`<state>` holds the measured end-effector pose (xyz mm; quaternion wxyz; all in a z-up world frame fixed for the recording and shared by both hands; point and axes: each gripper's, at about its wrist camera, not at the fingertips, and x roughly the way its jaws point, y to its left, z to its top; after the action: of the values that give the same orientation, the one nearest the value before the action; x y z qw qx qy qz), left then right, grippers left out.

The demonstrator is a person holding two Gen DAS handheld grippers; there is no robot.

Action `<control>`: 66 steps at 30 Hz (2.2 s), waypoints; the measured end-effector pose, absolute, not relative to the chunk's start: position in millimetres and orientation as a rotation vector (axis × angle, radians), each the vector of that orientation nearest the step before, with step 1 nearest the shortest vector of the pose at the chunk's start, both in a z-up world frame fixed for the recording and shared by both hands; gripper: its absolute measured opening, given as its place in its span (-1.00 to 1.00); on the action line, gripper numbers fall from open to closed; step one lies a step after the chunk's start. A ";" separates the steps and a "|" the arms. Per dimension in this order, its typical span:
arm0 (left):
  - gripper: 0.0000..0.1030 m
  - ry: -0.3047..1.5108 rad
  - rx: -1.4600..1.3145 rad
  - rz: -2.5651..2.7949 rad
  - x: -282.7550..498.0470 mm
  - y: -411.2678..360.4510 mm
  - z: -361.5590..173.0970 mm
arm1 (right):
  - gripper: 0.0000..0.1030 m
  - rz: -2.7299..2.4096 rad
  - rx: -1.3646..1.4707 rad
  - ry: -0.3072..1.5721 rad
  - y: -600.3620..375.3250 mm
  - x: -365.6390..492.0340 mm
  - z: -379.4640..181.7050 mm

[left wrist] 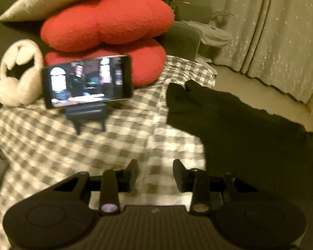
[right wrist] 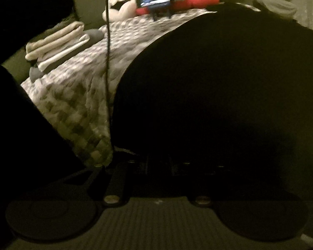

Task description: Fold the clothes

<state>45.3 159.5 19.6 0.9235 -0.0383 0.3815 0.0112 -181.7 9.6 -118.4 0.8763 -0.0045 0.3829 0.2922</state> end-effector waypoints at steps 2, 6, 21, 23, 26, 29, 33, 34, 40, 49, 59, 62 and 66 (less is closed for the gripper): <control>-0.24 0.779 -0.032 0.053 35.7 170.5 22.7 | -0.55 0.639 -0.007 0.779 12.8 -187.8 -112.5; -0.23 0.768 -0.050 0.077 22.0 197.5 28.2 | -0.54 0.641 0.020 0.731 26.1 -193.0 -102.7; -0.23 0.768 -0.043 0.045 24.0 183.9 22.3 | -0.89 0.545 -0.028 0.724 64.5 -189.5 -104.0; -0.23 0.769 -0.040 0.045 25.2 182.8 21.2 | -0.89 0.592 -0.013 0.719 63.8 -194.4 -99.8; -0.23 0.772 -0.029 0.050 27.3 180.4 18.8 | -0.89 0.627 -0.023 0.718 64.9 -198.0 -95.5; -0.23 0.775 -0.005 0.057 29.5 175.5 15.5 | -0.89 0.640 -0.030 0.736 66.0 -196.0 -95.6; -0.23 0.763 -0.004 0.024 30.8 167.8 13.6 | -0.88 0.669 -0.024 0.736 65.9 -195.0 -92.2; -0.23 0.758 -0.012 0.011 31.1 165.8 13.9 | -0.87 0.683 -0.024 0.743 65.5 -194.9 -91.9; -0.23 0.740 -0.056 -0.066 31.1 147.3 16.1 | -0.60 0.744 0.004 0.756 37.6 -196.3 -72.6; -0.25 0.806 -0.028 -0.103 23.9 93.4 -5.9 | -0.20 0.434 0.002 0.690 -91.9 -140.9 -6.1; -0.56 0.849 -0.015 -0.038 35.7 81.6 -29.1 | -0.19 0.296 -0.020 0.827 -214.3 -18.7 -9.4; -0.84 0.841 0.006 -0.038 34.7 77.1 -29.2 | -0.19 0.249 -0.007 0.888 -220.8 -13.3 -28.0; -1.00 0.846 0.034 -0.007 38.8 76.9 -32.6 | -0.20 0.285 -0.081 0.855 -224.5 -23.8 -37.5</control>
<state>38.8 76.9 -32.6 0.9117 0.0167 0.4104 -0.0035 -23.8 -224.5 -37.5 0.8993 -0.0392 0.4132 0.1377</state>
